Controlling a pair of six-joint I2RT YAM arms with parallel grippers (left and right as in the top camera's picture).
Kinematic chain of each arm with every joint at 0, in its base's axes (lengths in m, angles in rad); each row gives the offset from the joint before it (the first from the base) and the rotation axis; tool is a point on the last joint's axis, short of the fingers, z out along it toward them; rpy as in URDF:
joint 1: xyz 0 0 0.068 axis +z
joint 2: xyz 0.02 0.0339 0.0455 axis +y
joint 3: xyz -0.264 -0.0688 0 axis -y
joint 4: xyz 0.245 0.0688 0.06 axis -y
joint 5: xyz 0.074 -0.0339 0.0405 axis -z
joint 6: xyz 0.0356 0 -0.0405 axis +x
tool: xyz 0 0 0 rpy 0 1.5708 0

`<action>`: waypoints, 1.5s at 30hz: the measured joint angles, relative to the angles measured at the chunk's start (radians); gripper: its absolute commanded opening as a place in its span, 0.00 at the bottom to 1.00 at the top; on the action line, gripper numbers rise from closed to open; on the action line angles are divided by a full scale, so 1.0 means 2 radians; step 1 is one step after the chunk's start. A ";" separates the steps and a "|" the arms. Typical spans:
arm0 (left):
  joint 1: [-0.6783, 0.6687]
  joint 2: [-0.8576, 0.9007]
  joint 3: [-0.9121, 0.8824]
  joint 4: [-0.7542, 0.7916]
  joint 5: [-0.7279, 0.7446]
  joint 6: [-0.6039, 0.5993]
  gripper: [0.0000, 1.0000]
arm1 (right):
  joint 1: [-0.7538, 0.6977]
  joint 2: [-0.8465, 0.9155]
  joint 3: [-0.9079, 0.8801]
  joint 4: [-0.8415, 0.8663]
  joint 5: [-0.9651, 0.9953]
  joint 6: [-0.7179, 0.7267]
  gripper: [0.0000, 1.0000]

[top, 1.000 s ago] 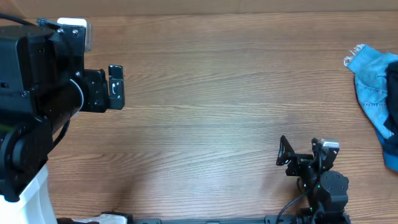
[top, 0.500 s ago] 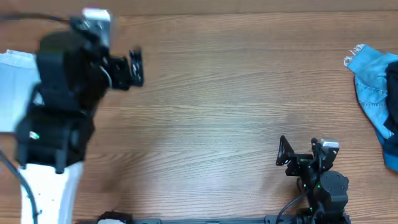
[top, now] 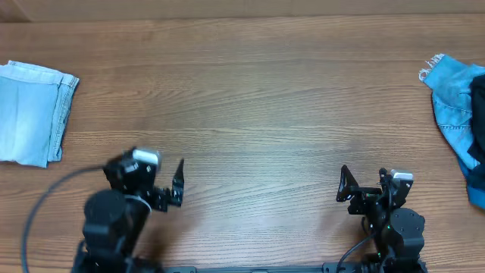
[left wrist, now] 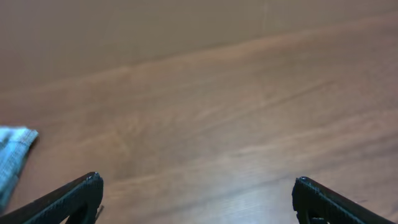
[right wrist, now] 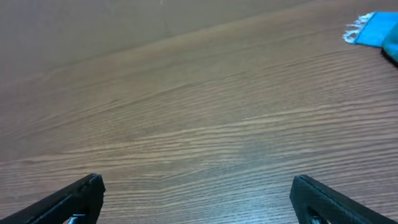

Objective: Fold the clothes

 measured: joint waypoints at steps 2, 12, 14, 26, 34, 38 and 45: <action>0.000 -0.049 -0.059 0.014 0.001 0.002 1.00 | 0.000 0.000 0.000 0.000 0.000 0.000 1.00; 0.000 -0.172 -0.199 0.067 0.007 0.010 1.00 | 0.000 0.000 0.000 0.000 0.000 0.000 1.00; 0.000 -0.195 -0.215 0.076 0.008 0.010 1.00 | 0.000 0.000 0.000 0.000 0.000 0.000 1.00; 0.000 -0.214 -0.266 0.148 0.008 -0.002 1.00 | 0.000 0.000 0.000 0.000 0.000 0.000 1.00; 0.000 -0.214 -0.266 0.149 0.008 -0.002 1.00 | 0.000 0.000 0.000 0.000 0.000 0.000 1.00; 0.000 -0.214 -0.266 0.149 0.008 -0.002 1.00 | 0.000 0.000 0.000 0.000 0.000 0.000 1.00; 0.000 -0.214 -0.266 0.149 0.008 -0.002 1.00 | 0.000 0.000 0.000 0.000 0.000 0.000 1.00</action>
